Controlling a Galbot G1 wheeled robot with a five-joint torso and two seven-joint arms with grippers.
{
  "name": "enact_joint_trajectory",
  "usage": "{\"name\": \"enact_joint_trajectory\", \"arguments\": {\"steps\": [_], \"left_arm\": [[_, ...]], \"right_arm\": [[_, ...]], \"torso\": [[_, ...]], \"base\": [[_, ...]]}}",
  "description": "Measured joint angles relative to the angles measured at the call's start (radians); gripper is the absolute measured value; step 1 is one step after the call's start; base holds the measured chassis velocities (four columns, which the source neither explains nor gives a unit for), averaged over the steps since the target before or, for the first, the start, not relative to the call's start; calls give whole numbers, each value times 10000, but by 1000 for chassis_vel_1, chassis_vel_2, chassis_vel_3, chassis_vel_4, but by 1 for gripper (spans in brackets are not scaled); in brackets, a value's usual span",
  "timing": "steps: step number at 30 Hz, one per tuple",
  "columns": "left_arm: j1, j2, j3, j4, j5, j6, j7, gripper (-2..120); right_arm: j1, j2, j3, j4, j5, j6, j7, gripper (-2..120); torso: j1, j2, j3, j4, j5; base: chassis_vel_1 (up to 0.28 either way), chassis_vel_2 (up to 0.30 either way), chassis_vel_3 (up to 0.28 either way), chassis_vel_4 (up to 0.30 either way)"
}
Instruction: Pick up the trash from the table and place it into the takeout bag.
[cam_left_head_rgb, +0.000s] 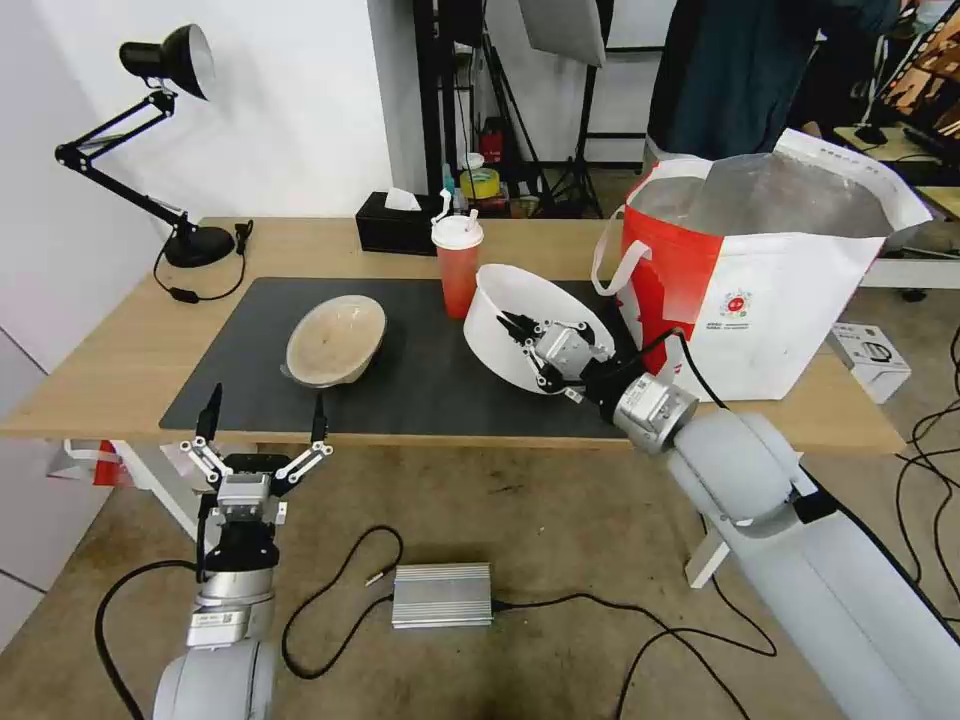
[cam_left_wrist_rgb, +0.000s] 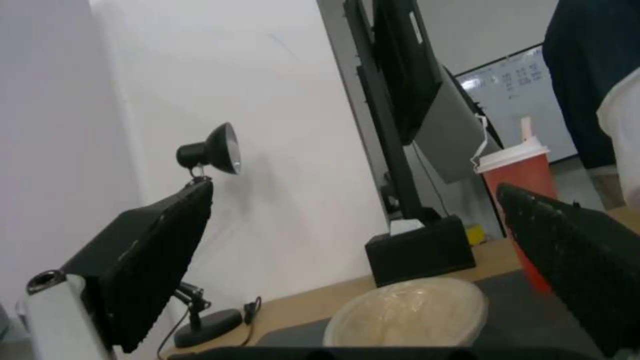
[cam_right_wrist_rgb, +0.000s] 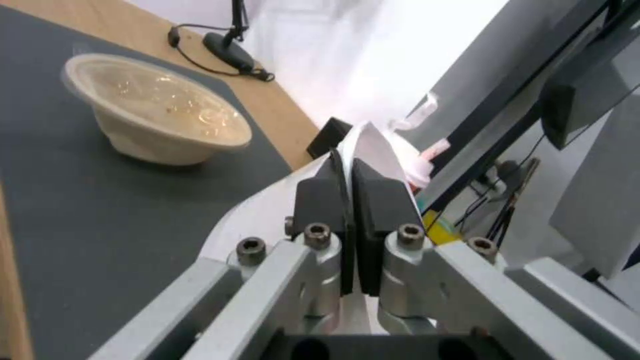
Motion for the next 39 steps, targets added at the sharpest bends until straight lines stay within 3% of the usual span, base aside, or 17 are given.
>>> {"name": "enact_joint_trajectory", "arguments": {"steps": [39], "left_arm": [[-75,0,91,139,215,-30,2,100]], "right_arm": [[945,-407,398,758,997,499,-65,2]], "torso": [[0,0,0,0,0]], "base": [[0,0,0,0]]}}
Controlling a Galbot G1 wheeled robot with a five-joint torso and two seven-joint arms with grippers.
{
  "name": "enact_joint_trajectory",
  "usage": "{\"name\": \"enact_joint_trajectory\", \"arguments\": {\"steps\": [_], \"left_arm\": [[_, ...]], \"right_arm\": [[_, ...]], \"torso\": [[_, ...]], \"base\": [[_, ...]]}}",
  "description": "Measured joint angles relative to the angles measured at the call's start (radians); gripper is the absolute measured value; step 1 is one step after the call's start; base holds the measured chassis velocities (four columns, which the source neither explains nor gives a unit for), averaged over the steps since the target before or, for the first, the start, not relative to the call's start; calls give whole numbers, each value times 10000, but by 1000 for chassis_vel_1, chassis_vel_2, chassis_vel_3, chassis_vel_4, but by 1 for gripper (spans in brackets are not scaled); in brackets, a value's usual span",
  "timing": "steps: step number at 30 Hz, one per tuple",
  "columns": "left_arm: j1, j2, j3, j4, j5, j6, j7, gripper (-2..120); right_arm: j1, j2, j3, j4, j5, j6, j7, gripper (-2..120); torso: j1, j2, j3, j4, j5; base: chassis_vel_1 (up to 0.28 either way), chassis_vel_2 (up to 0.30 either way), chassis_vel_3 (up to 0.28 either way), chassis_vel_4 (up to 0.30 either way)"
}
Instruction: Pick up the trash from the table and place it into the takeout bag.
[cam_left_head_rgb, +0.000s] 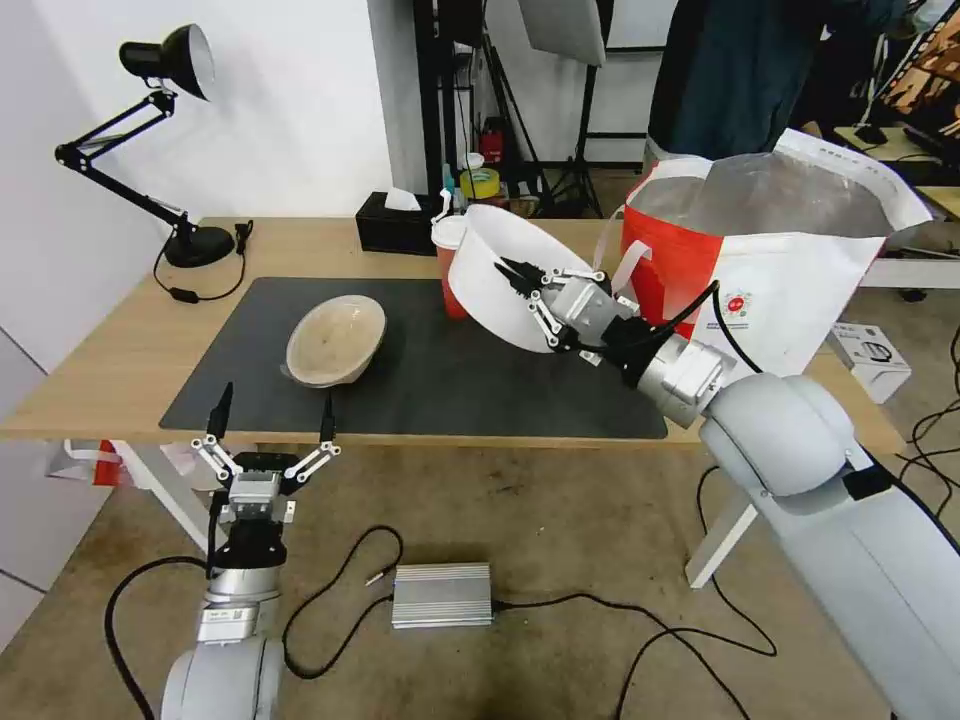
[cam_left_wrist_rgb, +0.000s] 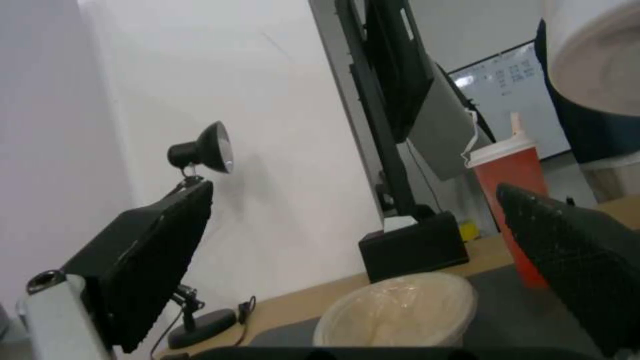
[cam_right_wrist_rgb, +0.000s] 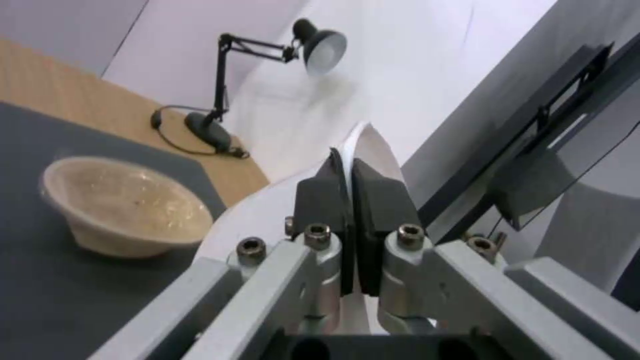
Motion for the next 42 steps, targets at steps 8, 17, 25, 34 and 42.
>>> {"name": "enact_joint_trajectory", "arguments": {"steps": [8,17,25,34,42], "left_arm": [[17,0,17,1,17,0,4,100],[39,-1,16,1,19,-3,4,100],[50,0,17,-2,20,-10,4,100],[41,0,29,-2,34,-17,2,100],[39,0,43,-2,57,-18,1,100]], "right_arm": [[75,-63,211,76,71,130,11,2],[215,-107,421,38,65,407,-28,1],[286,-110,486,-15,94,694,-29,1],[373,-132,656,36,145,789,-37,1],[463,-203,824,72,294,792,-41,1]], "torso": [[0,0,0,0,0],[0,0,0,0,0],[0,0,0,0,0],[0,0,0,0,0],[0,0,0,0,0]], "base": [[0,0,0,0],[0,0,0,0],[0,0,0,0],[0,0,0,0],[0,0,0,0]]}}
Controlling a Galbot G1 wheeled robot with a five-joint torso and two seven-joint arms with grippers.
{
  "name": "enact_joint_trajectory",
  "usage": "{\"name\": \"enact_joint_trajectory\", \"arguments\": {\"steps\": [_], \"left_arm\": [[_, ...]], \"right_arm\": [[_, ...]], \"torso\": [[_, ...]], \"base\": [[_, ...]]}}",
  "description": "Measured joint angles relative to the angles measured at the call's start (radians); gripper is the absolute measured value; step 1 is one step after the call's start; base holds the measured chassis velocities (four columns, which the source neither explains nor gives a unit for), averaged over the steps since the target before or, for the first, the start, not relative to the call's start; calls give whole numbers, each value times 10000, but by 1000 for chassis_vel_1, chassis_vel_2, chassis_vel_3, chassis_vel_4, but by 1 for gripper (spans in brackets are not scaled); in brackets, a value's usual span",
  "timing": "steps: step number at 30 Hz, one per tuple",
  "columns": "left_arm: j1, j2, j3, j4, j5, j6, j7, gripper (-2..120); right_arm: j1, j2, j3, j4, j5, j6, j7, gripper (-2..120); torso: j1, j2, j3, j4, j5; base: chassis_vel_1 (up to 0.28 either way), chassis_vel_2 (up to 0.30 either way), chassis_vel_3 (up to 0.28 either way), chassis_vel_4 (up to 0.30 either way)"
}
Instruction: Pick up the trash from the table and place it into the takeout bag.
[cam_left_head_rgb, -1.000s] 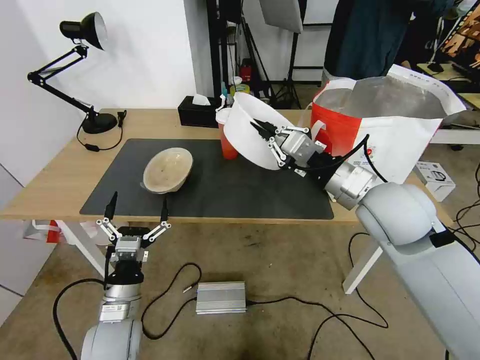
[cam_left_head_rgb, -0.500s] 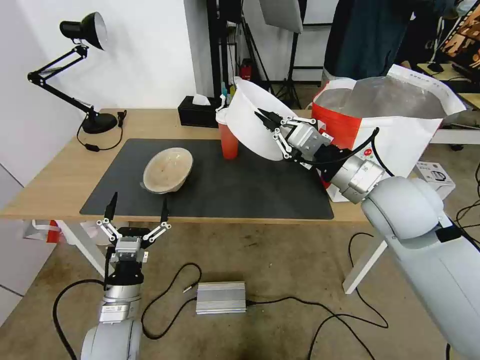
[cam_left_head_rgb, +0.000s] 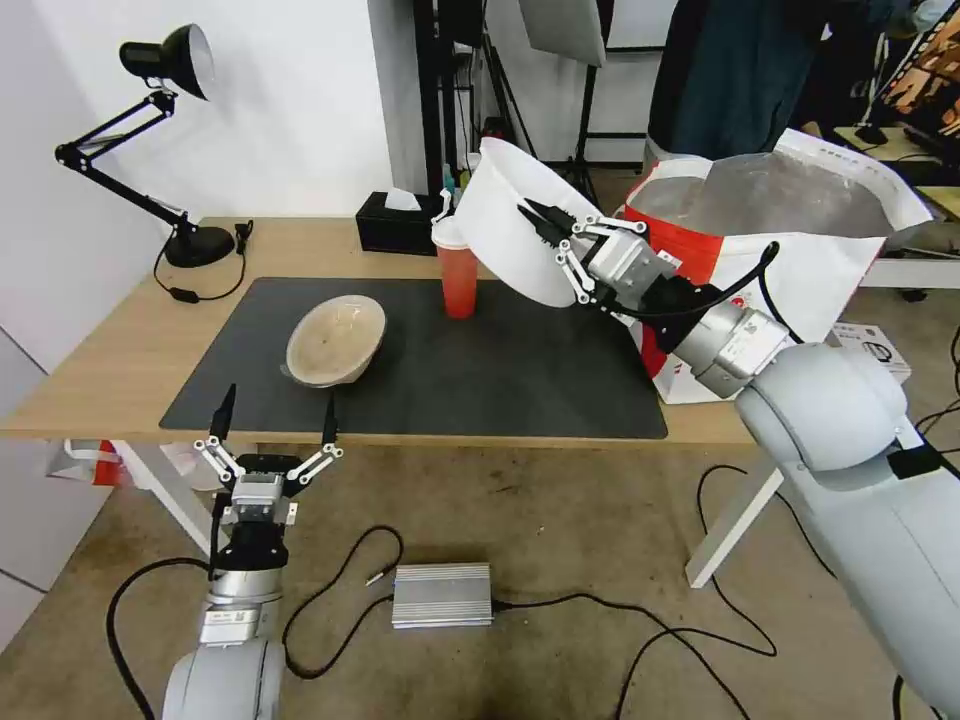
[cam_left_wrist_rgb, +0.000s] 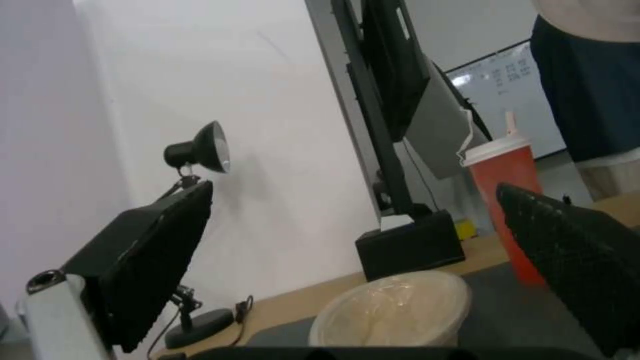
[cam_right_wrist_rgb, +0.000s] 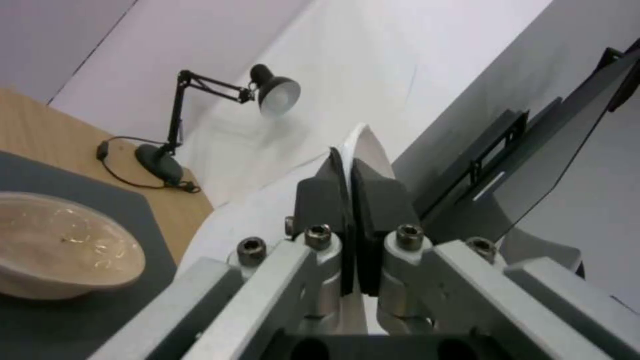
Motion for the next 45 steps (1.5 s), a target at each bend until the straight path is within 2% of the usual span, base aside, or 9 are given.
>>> {"name": "enact_joint_trajectory", "arguments": {"steps": [45], "left_arm": [[-35,0,11,27,25,0,5,100]], "right_arm": [[1244,-584,585,-624,517,-56,20,1]], "torso": [[0,0,0,0,0]], "base": [[0,0,0,0]]}}
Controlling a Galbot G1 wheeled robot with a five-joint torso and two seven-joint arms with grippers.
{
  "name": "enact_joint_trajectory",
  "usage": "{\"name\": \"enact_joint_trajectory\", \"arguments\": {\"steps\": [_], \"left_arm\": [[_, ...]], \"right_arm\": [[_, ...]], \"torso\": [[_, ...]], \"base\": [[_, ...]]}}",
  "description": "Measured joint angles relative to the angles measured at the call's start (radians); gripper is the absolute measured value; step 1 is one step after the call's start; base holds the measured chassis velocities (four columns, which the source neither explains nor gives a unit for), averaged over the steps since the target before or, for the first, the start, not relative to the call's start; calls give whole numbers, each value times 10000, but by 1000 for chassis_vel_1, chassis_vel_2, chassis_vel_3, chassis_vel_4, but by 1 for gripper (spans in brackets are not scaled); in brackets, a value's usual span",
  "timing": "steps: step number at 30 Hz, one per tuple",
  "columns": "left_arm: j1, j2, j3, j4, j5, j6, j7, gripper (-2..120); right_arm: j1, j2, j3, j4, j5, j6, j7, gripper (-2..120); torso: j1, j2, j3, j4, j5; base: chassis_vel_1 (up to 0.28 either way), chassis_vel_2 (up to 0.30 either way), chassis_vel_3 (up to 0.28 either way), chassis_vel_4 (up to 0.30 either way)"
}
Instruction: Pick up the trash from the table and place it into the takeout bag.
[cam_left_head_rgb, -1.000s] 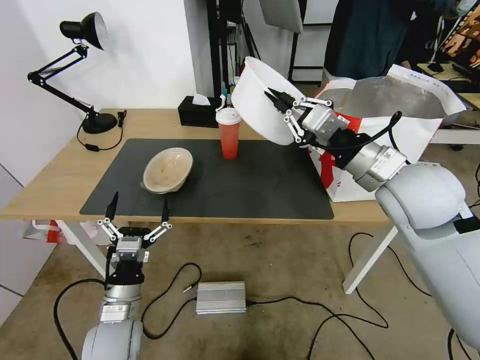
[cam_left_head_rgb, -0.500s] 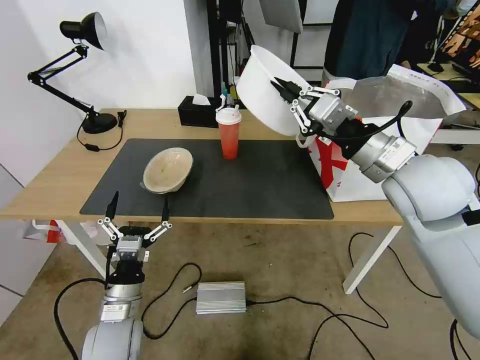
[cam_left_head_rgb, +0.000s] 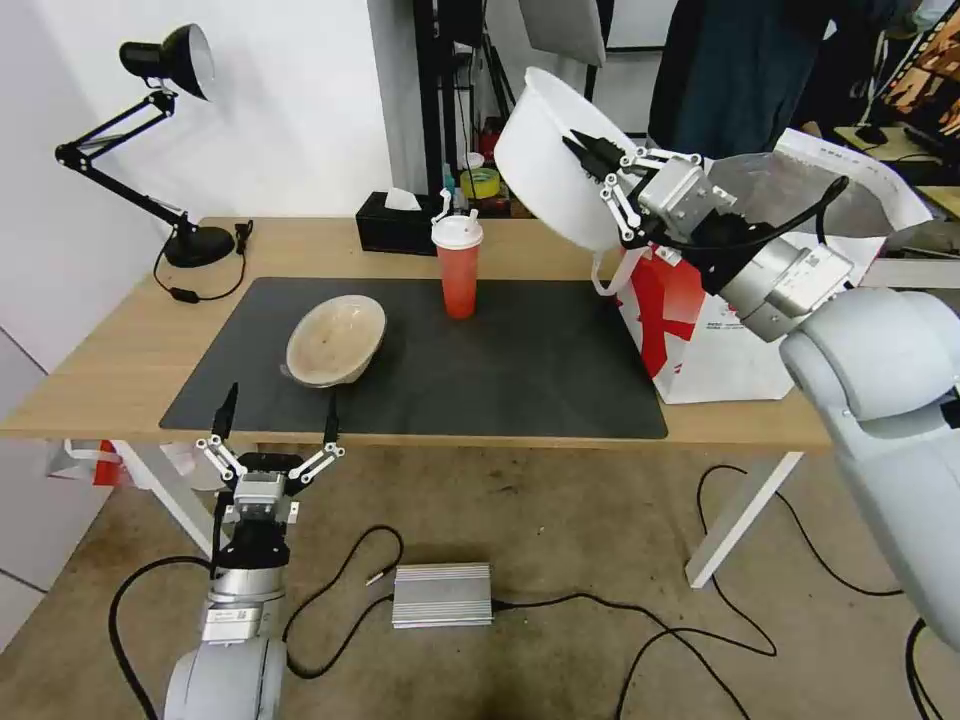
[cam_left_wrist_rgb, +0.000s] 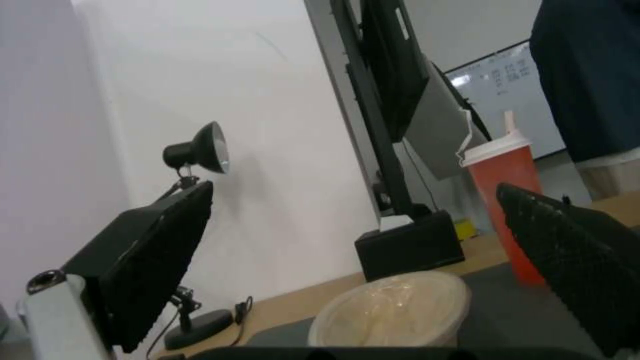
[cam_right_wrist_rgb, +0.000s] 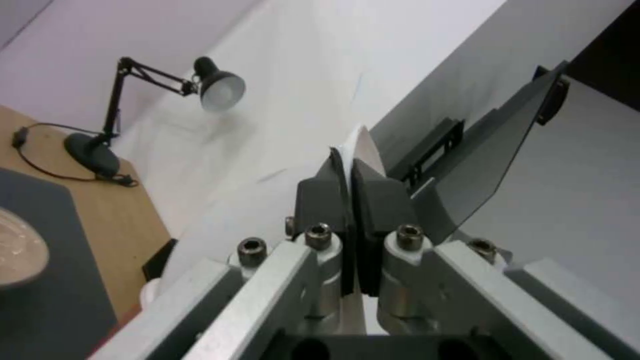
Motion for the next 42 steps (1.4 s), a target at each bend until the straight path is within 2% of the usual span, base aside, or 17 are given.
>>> {"name": "enact_joint_trajectory", "arguments": {"steps": [42], "left_arm": [[10,0,-18,71,-9,-41,-10,100]], "right_arm": [[246,-203,607,-493,-852,211,10,1]], "torso": [[0,0,0,0,0]], "base": [[0,0,0,0]]}}
